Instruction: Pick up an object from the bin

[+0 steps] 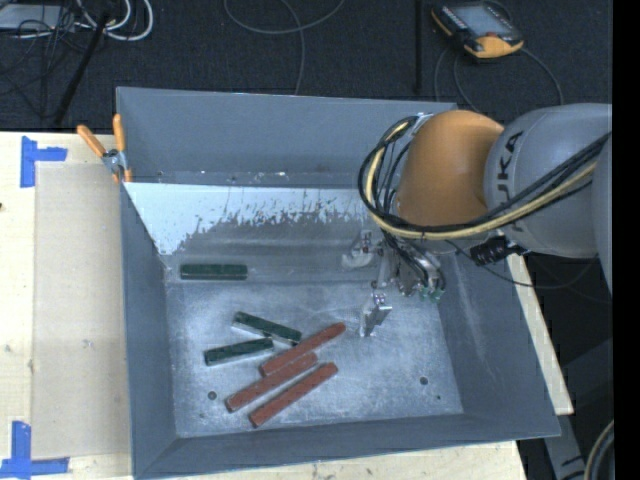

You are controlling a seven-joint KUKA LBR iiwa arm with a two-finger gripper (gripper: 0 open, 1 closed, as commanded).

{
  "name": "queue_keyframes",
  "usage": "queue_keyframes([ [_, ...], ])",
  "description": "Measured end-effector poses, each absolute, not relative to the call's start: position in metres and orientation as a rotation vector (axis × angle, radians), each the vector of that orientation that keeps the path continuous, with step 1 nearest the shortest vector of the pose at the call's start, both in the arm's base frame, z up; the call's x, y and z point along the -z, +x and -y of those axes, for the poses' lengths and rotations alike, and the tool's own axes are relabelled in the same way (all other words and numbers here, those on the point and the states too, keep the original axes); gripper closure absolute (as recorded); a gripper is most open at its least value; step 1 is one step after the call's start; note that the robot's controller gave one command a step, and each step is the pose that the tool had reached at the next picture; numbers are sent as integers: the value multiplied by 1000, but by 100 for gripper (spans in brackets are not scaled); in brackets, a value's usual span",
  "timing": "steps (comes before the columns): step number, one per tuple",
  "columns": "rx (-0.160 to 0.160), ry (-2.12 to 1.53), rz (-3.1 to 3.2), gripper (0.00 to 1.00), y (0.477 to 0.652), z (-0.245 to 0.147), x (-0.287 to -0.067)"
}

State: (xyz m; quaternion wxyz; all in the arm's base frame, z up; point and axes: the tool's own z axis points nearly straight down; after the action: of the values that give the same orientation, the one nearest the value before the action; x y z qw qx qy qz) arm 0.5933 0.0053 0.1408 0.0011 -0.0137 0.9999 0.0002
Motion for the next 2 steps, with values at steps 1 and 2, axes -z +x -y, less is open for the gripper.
queue_keyframes([
  [1, -1, -411, -3114, 0, 586, -55, -91],
  [2, 4, -107, -3134, 100, 583, -76, -76],
])
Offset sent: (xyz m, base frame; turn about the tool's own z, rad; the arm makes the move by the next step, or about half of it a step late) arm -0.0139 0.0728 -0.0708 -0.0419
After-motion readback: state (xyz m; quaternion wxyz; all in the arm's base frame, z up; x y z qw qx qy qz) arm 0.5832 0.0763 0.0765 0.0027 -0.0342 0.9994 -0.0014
